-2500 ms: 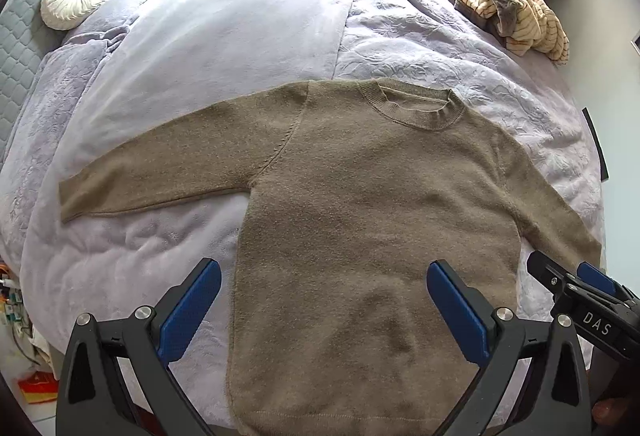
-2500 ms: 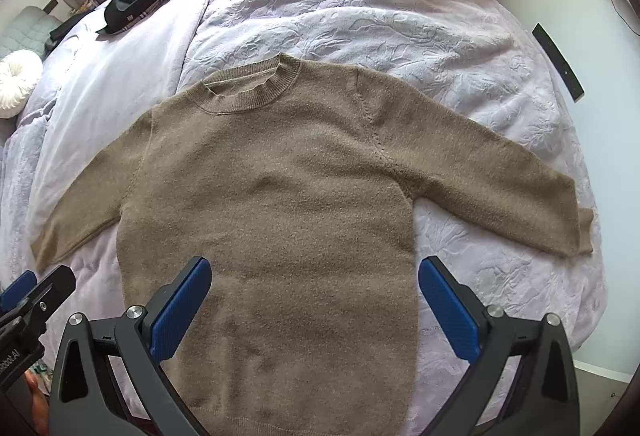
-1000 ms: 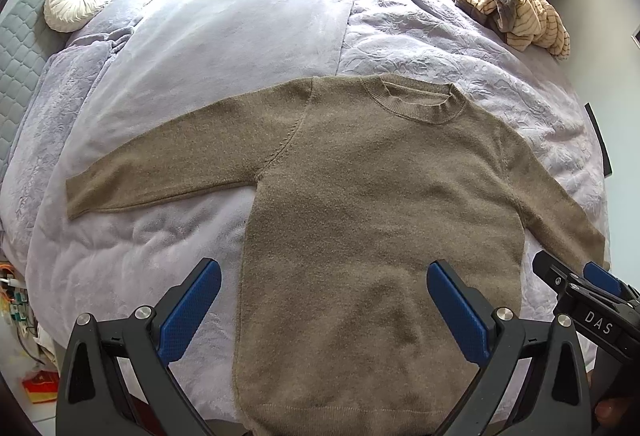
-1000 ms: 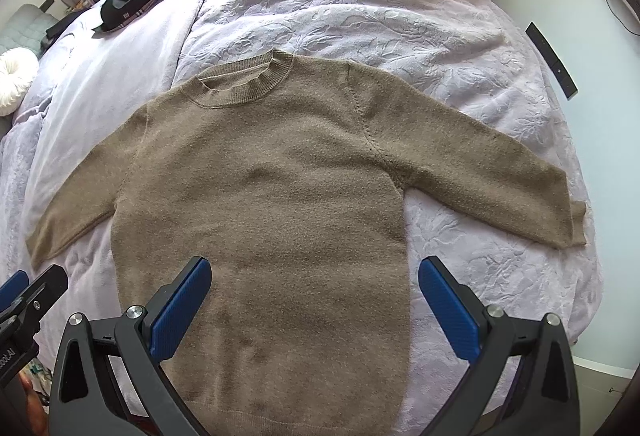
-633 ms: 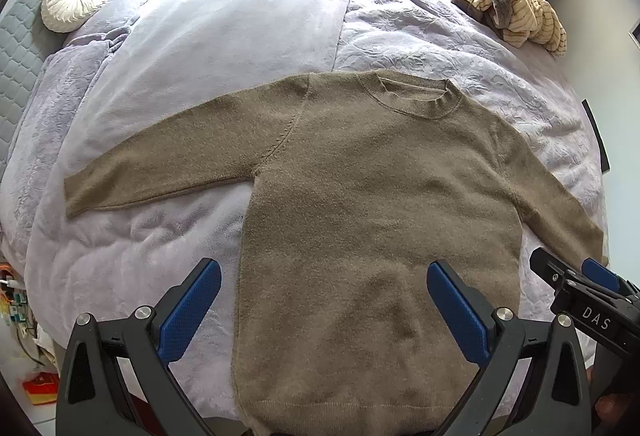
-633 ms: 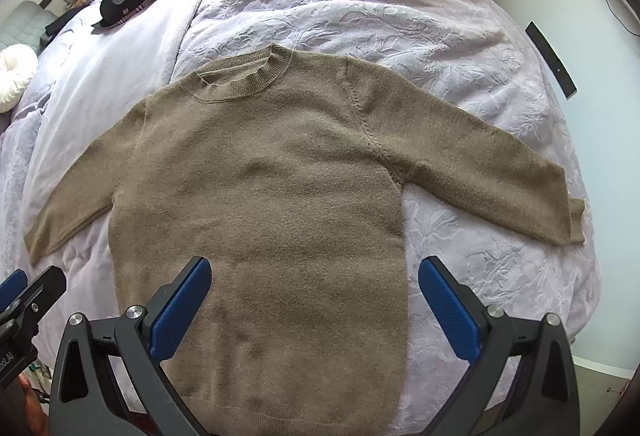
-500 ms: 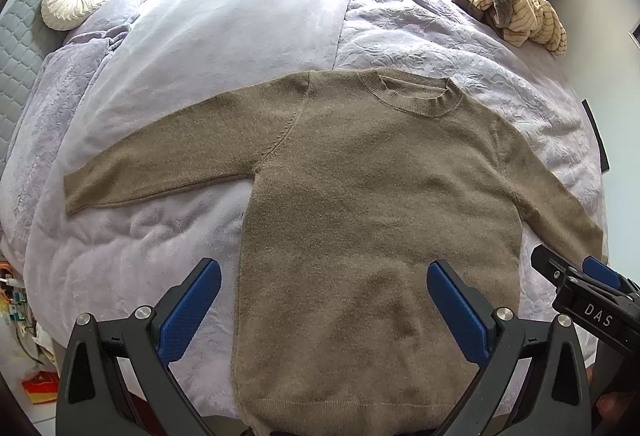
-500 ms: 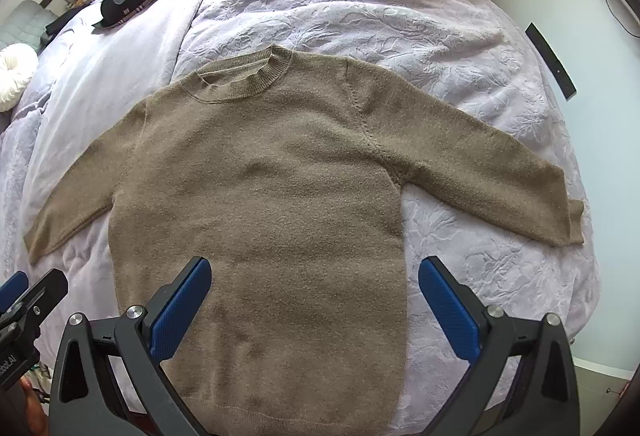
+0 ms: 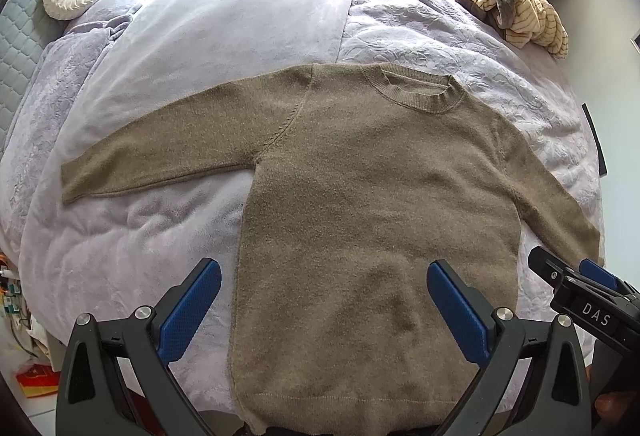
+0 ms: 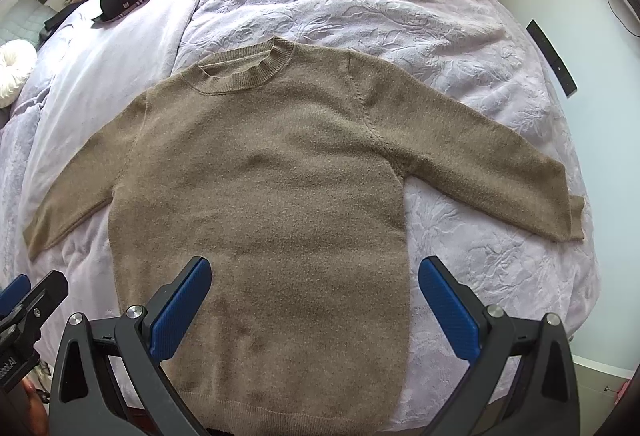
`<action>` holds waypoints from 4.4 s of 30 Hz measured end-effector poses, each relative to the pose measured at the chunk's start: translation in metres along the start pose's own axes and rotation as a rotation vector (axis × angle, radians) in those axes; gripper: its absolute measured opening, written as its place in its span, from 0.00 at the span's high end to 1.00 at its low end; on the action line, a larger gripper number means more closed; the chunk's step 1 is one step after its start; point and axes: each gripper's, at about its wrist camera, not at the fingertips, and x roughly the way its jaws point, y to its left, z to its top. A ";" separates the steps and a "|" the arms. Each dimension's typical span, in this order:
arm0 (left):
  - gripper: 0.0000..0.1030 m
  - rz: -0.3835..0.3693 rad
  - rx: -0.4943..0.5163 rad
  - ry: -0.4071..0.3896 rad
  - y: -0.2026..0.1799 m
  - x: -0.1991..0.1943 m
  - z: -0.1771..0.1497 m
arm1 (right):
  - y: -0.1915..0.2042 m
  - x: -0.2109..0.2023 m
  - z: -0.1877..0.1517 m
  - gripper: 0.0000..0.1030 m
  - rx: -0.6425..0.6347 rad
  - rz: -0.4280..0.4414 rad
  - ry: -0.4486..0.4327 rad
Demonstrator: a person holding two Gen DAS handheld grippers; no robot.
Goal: Fold small clothes
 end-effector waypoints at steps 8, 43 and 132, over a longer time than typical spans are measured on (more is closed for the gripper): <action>0.00 -0.011 -0.001 0.012 0.003 0.003 -0.003 | 0.001 0.000 -0.002 0.00 0.000 -0.009 0.010; 0.00 -0.139 0.000 0.003 0.025 0.031 0.005 | 0.014 0.004 -0.001 0.00 -0.009 0.011 0.006; 0.23 -0.029 -0.035 -0.117 0.152 0.174 0.097 | 0.028 0.130 0.110 0.84 0.071 0.298 -0.196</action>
